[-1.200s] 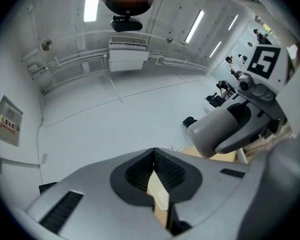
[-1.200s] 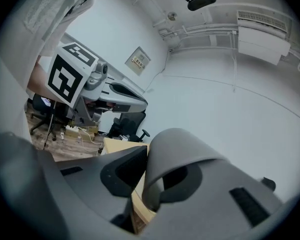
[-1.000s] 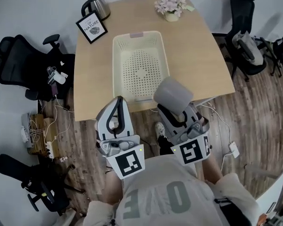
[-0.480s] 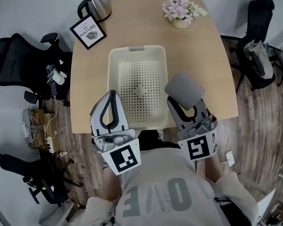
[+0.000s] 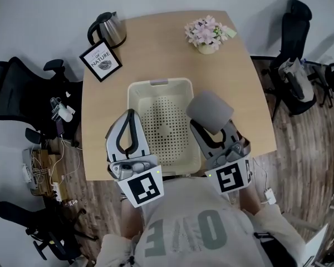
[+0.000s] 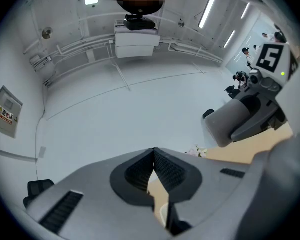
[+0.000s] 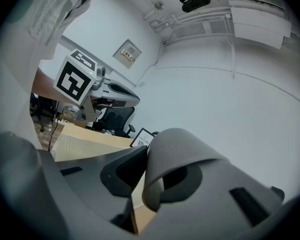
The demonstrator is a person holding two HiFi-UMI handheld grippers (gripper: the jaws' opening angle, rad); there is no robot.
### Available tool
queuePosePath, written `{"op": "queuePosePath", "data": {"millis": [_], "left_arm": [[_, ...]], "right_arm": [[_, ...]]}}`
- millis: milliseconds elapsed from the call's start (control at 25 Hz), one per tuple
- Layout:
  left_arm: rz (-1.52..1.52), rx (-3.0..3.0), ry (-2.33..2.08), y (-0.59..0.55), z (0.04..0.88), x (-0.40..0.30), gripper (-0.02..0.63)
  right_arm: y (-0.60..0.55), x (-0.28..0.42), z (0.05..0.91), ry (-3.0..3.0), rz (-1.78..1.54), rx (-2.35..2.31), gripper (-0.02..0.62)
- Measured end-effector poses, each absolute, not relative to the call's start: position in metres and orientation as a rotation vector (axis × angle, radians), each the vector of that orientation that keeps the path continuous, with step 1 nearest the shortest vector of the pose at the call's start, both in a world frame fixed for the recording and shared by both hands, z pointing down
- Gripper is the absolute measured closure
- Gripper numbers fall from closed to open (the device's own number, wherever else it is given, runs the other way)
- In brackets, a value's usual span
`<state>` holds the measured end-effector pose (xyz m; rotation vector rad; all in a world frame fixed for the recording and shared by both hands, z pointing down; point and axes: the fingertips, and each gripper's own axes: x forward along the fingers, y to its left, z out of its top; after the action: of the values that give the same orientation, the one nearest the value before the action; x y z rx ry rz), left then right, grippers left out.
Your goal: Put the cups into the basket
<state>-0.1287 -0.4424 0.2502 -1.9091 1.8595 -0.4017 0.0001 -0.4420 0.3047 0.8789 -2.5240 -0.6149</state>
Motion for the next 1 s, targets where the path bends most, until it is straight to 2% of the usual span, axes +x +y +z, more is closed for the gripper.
{"op": "queuePosePath", "data": {"millis": [560,1000], "left_arm": [[-0.387,-1.935,1.91,-0.458,0.261,-0.154,0.598],[-0.33,-1.981,1.999,-0.445,0.301,-0.194,0.598]], "right_arm": [[-0.455,-0.056,0.324,-2.404,-0.712,0.64,0.532],[-0.458,-0.123,0.438,-2.048,-0.802,0.125,0.532]]}}
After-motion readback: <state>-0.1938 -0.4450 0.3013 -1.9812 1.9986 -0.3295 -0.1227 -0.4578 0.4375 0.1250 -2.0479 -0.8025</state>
